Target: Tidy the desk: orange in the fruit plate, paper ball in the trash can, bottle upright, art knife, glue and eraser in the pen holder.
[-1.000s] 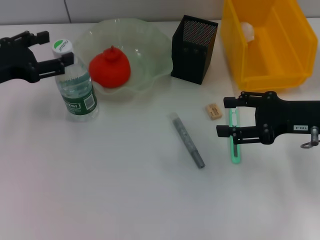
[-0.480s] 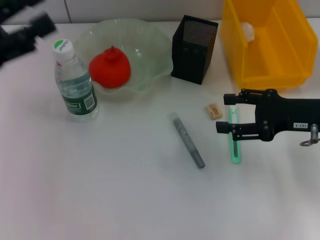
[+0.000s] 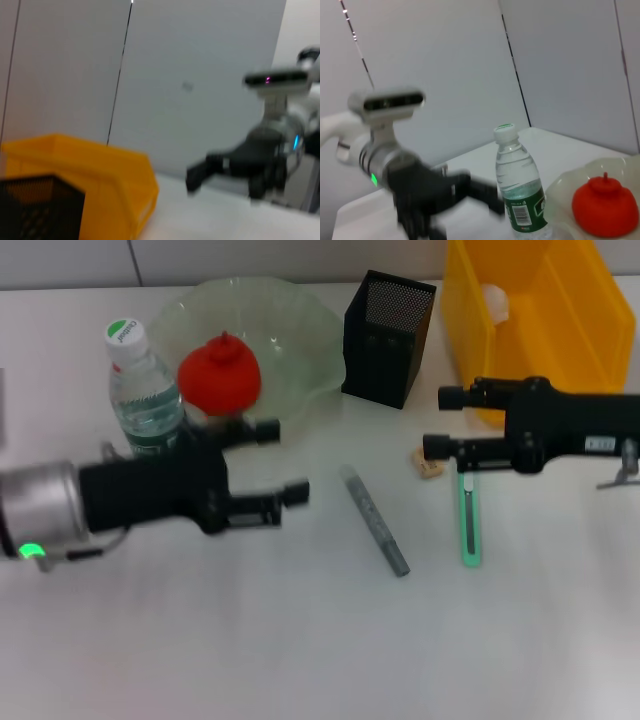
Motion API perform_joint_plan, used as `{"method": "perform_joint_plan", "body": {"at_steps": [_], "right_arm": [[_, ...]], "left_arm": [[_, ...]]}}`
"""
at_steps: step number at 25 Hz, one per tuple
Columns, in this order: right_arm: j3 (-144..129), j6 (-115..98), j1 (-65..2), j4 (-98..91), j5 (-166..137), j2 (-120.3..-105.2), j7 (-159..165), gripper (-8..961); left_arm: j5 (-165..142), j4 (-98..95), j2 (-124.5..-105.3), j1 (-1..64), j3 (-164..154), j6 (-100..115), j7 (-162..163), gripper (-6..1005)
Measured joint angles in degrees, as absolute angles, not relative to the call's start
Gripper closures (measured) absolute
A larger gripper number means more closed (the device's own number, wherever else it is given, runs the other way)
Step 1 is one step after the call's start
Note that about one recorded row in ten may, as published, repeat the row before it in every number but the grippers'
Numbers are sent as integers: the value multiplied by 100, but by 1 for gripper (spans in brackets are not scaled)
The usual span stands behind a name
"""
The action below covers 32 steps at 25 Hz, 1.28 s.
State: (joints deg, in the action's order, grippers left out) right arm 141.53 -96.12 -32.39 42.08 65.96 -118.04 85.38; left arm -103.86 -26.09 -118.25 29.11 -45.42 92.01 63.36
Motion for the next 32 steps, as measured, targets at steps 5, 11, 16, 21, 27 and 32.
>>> {"method": "perform_joint_plan", "body": {"at_steps": [5, 11, 16, 21, 27, 32], "right_arm": [[13518, -9606, -3531, 5262, 6016, -11725, 10621, 150], [12380, -9754, -4087, 6365, 4799, -11627, 13097, 150], [11982, -9918, -4747, 6525, 3648, -11608, 14747, 150], [11335, -9812, -5044, 6454, 3111, -11671, 15325, 150], [10806, -9160, -5100, 6075, 2765, -11747, 15647, 150], [10798, -9081, -5135, 5808, 2662, -11758, 15940, 150]], "left_arm": [[-10474, -1973, -11843, 2944, -4552, 8841, 5495, 138], [-10491, -1756, -11857, 2976, -4556, 8652, 5300, 138], [-10493, -1711, -11866, 3006, -4567, 8626, 5284, 138], [-10489, -1664, -11874, 3048, -4570, 8629, 5282, 139], [-10488, -1635, -11881, 3067, -4571, 8559, 5280, 139], [-10484, -1575, -11884, 3081, -4570, 8539, 5277, 139]]}}
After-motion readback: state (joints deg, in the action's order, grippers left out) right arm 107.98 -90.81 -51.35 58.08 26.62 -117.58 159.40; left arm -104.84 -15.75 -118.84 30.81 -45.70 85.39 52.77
